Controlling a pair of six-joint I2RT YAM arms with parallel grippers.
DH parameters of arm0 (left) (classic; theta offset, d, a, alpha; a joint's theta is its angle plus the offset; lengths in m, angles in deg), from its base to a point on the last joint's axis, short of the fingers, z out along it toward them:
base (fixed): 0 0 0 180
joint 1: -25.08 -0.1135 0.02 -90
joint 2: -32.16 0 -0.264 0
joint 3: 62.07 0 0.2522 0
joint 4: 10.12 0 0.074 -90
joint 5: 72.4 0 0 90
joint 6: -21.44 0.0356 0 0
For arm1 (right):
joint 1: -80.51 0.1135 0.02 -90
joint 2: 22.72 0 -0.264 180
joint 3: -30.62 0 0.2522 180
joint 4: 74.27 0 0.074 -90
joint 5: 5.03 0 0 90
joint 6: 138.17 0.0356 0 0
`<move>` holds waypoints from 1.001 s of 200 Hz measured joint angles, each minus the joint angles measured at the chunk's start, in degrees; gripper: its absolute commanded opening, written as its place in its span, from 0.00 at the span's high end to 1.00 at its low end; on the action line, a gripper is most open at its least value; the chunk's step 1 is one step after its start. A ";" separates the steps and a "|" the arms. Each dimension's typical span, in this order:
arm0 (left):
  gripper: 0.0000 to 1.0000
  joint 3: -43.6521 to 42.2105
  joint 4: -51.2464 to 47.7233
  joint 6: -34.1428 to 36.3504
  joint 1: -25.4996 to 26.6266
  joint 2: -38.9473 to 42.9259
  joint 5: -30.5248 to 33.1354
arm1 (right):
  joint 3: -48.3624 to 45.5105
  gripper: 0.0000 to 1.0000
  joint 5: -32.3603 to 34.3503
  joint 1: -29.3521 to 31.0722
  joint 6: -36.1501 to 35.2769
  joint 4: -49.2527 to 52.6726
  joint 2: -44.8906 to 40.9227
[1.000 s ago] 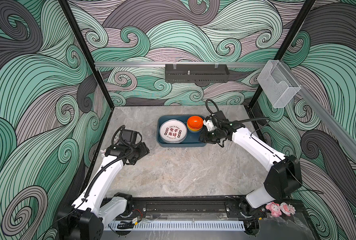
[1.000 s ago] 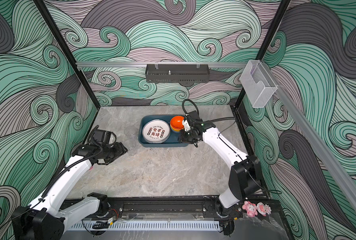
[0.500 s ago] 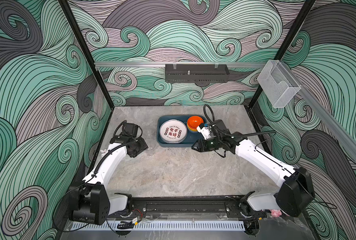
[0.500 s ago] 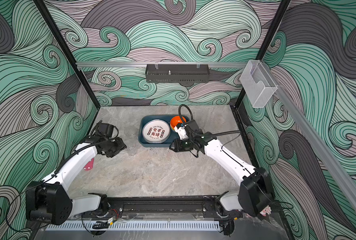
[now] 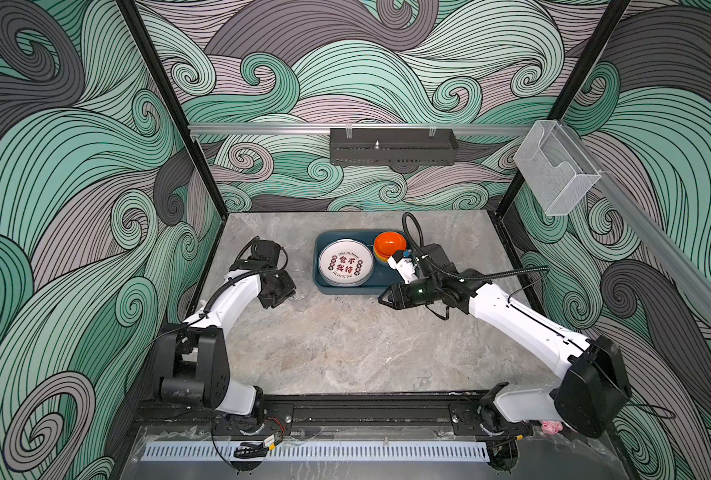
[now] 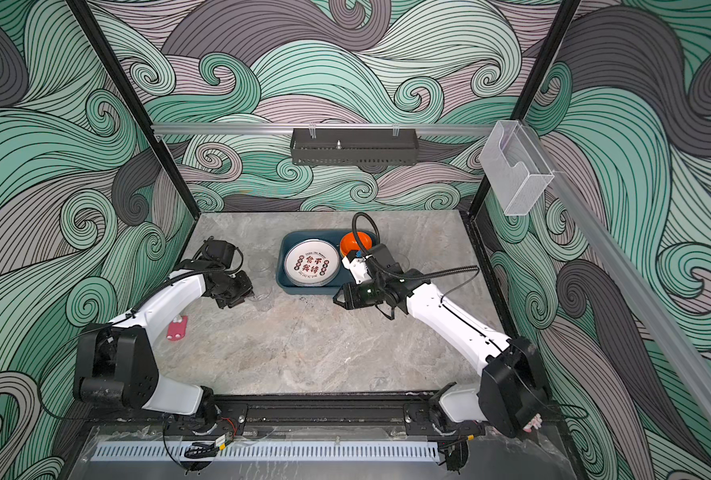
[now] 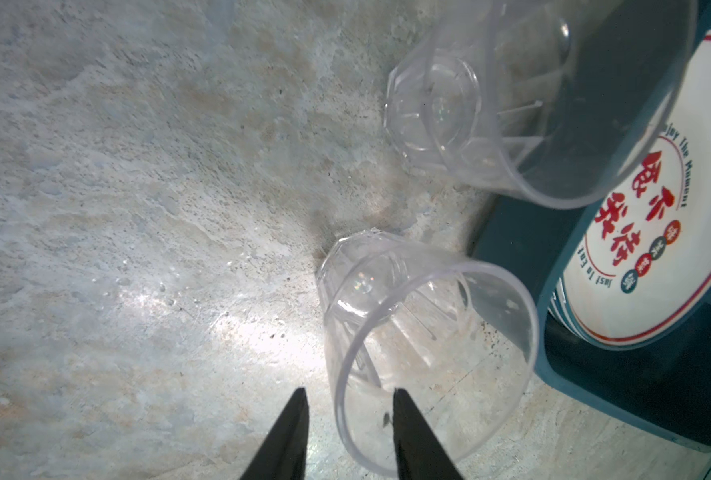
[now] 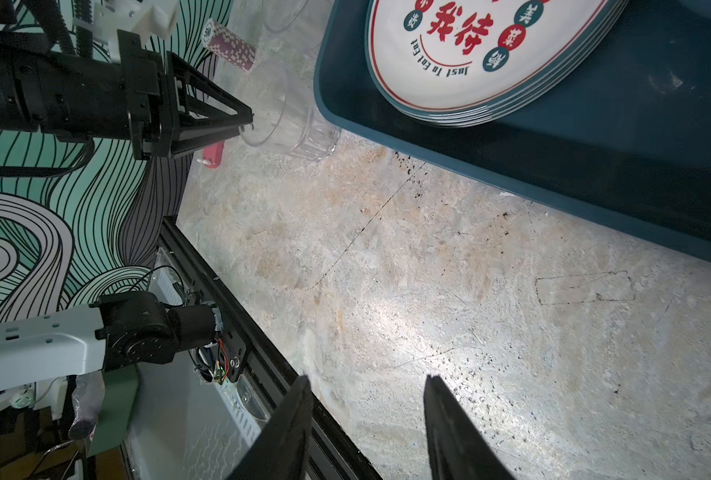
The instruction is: Place the mixed dishes into the plastic bin
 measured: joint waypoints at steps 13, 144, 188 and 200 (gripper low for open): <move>0.67 0.00 0.42 0.07 0.00 -0.57 -0.17 | 0.00 0.55 0.00 0.00 -0.17 -0.02 0.00; 0.82 -1.25 1.88 0.57 -0.37 -2.08 -1.36 | 0.00 0.55 0.11 0.00 -0.61 -0.02 0.87; 0.88 -1.79 1.86 0.92 -0.55 -2.08 -1.62 | 0.00 0.55 0.20 0.00 -0.61 -0.02 1.03; 0.90 -1.97 1.90 1.01 -0.72 -2.05 -1.68 | 0.00 0.55 0.22 0.00 -0.61 -0.02 1.03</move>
